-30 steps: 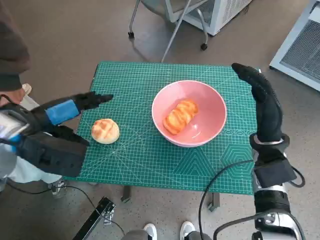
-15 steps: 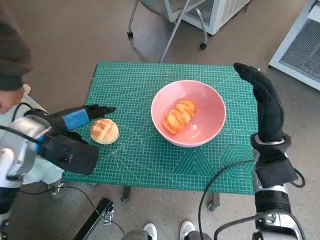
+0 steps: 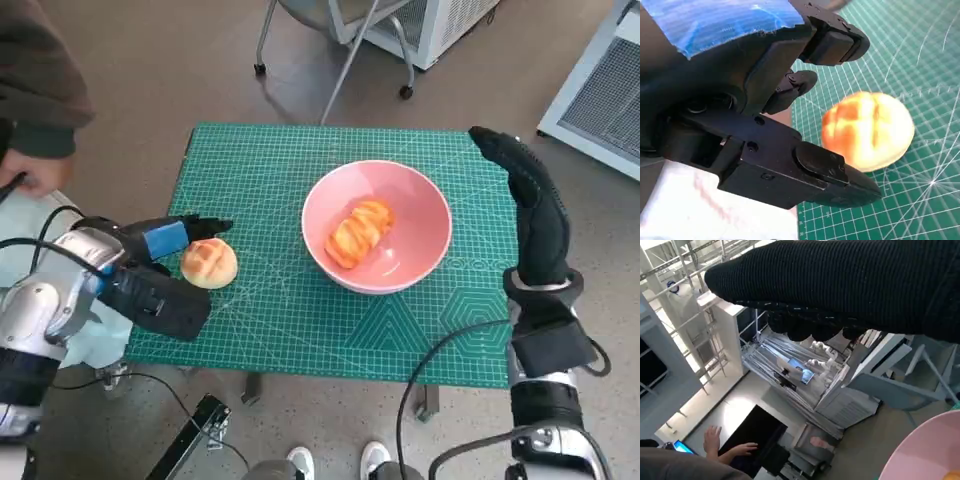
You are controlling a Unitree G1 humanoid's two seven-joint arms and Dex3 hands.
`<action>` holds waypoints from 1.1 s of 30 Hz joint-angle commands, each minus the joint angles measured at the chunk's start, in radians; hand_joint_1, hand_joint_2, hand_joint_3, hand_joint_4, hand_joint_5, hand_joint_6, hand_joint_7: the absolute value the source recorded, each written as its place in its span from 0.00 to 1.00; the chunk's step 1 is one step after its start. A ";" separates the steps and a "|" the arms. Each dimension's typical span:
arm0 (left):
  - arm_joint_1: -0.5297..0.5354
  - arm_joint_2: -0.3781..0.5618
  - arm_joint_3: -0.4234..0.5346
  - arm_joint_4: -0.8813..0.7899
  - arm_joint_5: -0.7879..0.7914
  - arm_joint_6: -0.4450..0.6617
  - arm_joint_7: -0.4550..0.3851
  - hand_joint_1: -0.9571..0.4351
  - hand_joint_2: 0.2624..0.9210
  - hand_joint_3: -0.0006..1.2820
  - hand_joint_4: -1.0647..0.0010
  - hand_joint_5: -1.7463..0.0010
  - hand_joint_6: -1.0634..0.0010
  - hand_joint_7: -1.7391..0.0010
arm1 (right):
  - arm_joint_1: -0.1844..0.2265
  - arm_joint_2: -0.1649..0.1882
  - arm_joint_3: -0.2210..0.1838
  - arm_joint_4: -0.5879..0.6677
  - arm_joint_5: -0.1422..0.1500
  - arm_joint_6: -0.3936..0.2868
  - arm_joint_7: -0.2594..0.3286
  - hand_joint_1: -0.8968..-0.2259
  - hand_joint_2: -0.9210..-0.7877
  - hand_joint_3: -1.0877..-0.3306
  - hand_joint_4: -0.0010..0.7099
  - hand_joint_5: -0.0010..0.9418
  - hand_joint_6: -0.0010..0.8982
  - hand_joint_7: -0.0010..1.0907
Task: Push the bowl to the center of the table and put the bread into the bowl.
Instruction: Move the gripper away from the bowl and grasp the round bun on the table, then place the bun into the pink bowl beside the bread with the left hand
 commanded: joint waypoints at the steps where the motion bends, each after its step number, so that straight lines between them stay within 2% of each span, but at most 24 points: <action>1: -0.052 -0.016 -0.078 0.088 0.098 -0.063 0.125 0.82 0.93 0.15 0.73 0.98 0.61 0.97 | 0.023 0.003 -0.003 0.006 0.000 0.008 -0.003 0.48 0.00 0.46 0.48 0.00 0.05 0.76; 3: -0.070 -0.021 -0.110 0.126 0.144 -0.085 0.186 0.84 0.97 0.22 0.64 0.98 0.53 0.97 | 0.024 0.003 -0.003 0.005 0.000 0.007 -0.004 0.48 0.00 0.46 0.48 0.00 0.06 0.76; 4: -0.080 -0.024 -0.125 0.149 0.163 -0.097 0.220 0.85 0.98 0.23 0.61 0.98 0.51 0.97 | 0.025 0.003 -0.004 0.005 -0.001 0.007 -0.004 0.48 0.00 0.46 0.48 0.00 0.06 0.76; 8: -0.114 -0.034 -0.164 0.221 0.208 -0.132 0.331 0.83 1.00 0.24 0.42 0.96 0.36 0.94 | 0.029 0.002 -0.005 0.001 -0.008 0.006 -0.010 0.48 0.00 0.46 0.48 0.00 0.06 0.76; 9: -0.121 -0.036 -0.173 0.236 0.218 -0.137 0.354 0.80 1.00 0.22 0.44 0.83 0.37 0.80 | 0.030 0.002 -0.005 0.000 -0.010 0.006 -0.011 0.48 0.00 0.46 0.48 0.00 0.06 0.76; 10: -0.128 -0.038 -0.182 0.250 0.231 -0.140 0.383 0.76 1.00 0.21 0.50 0.63 0.42 0.57 | 0.031 0.002 -0.006 -0.001 -0.011 0.006 -0.012 0.48 0.00 0.46 0.48 0.00 0.06 0.75; 11: -0.134 -0.039 -0.189 0.261 0.240 -0.143 0.405 0.74 1.00 0.19 0.50 0.49 0.46 0.45 | 0.031 0.002 -0.006 -0.002 -0.011 0.006 -0.013 0.48 0.00 0.46 0.49 0.00 0.06 0.75; 12: -0.138 -0.039 -0.194 0.266 0.246 -0.144 0.425 0.72 1.00 0.17 0.51 0.41 0.48 0.37 | 0.032 0.001 -0.006 -0.003 -0.010 0.006 -0.013 0.48 0.00 0.46 0.49 0.00 0.06 0.75; 14: -0.143 -0.037 -0.196 0.269 0.250 -0.143 0.446 0.70 0.98 0.16 0.49 0.34 0.47 0.32 | 0.033 0.001 -0.006 -0.004 -0.009 0.005 -0.013 0.48 0.00 0.46 0.49 0.00 0.06 0.75; 16: -0.146 -0.033 -0.193 0.263 0.248 -0.140 0.454 0.70 0.96 0.15 0.46 0.32 0.45 0.30 | 0.034 0.000 -0.007 -0.005 -0.009 0.005 -0.013 0.48 0.00 0.46 0.49 0.00 0.07 0.75; 18: -0.151 -0.026 -0.187 0.251 0.243 -0.140 0.456 0.69 0.94 0.15 0.40 0.39 0.45 0.23 | 0.034 -0.002 -0.007 -0.005 -0.010 0.006 -0.013 0.49 0.00 0.46 0.49 0.00 0.07 0.75; 22: -0.169 -0.006 -0.162 0.221 0.222 -0.147 0.452 0.69 0.92 0.15 0.35 0.43 0.45 0.21 | 0.034 -0.003 -0.009 -0.002 -0.010 0.008 -0.014 0.50 0.00 0.46 0.48 0.00 0.07 0.74; 24: -0.178 0.004 -0.143 0.199 0.207 -0.149 0.446 0.69 0.81 0.25 0.34 0.43 0.45 0.18 | 0.034 -0.003 -0.009 -0.002 -0.011 0.009 -0.016 0.51 0.00 0.45 0.48 0.00 0.07 0.74; 26: -0.190 0.014 -0.119 0.179 0.185 -0.155 0.442 0.69 0.75 0.30 0.34 0.42 0.45 0.18 | 0.036 -0.002 -0.008 -0.005 -0.015 0.009 -0.019 0.51 0.00 0.45 0.49 0.00 0.07 0.74; 28: -0.203 0.021 -0.092 0.166 0.156 -0.165 0.443 0.69 0.78 0.27 0.33 0.41 0.43 0.21 | 0.037 -0.001 -0.007 -0.004 -0.017 0.007 -0.023 0.51 0.00 0.45 0.49 0.00 0.07 0.74; 30: -0.218 0.027 -0.052 0.152 0.112 -0.176 0.447 0.69 0.89 0.14 0.35 0.36 0.39 0.30 | 0.037 0.000 -0.006 -0.004 -0.016 0.007 -0.023 0.50 0.00 0.45 0.49 0.00 0.07 0.74; 33: -0.236 0.026 -0.002 0.130 0.058 -0.179 0.450 0.69 0.96 0.07 0.35 0.33 0.37 0.35 | 0.038 -0.002 -0.004 -0.008 -0.016 0.009 -0.021 0.50 0.00 0.45 0.49 0.00 0.07 0.74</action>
